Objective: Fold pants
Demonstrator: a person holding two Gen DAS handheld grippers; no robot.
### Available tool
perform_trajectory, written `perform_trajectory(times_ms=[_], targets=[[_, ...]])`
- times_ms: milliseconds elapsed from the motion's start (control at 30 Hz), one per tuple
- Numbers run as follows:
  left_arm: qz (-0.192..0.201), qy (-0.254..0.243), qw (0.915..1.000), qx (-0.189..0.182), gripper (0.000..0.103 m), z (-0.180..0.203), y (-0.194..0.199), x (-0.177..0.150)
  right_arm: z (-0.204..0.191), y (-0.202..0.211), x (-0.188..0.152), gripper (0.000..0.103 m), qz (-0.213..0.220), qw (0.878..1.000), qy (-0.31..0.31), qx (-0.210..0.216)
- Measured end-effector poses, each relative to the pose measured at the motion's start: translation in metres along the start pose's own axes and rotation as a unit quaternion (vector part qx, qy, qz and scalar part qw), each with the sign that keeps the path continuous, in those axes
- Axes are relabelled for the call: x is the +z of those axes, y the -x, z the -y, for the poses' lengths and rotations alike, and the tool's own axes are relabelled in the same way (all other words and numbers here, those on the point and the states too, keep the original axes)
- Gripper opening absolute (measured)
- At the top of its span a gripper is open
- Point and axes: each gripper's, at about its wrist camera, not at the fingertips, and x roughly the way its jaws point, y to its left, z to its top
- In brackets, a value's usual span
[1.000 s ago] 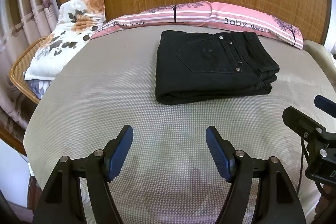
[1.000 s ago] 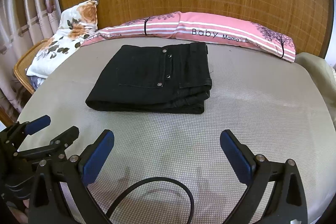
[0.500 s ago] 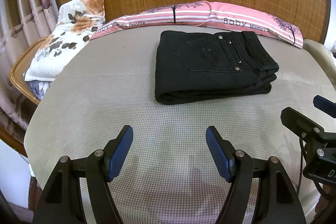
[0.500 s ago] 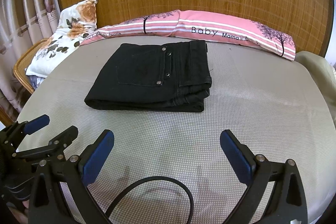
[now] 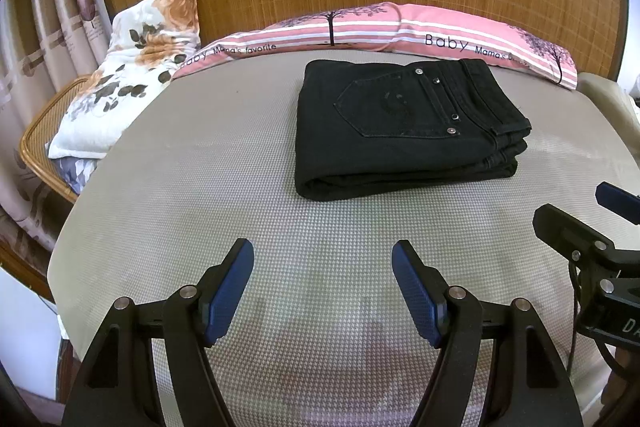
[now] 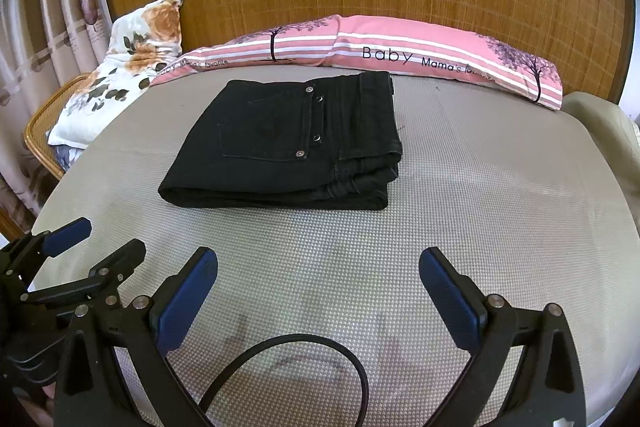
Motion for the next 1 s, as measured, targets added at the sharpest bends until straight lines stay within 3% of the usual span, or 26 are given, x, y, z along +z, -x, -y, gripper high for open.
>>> perform_trajectory(times_ms=[1000], targets=[[-0.008, -0.001, 0.9997, -0.021, 0.072, -0.0021, -0.0097, 0.0046, 0.0086, -0.0043, -0.0001, 0.100, -0.003, 1.000, -0.013, -0.012]])
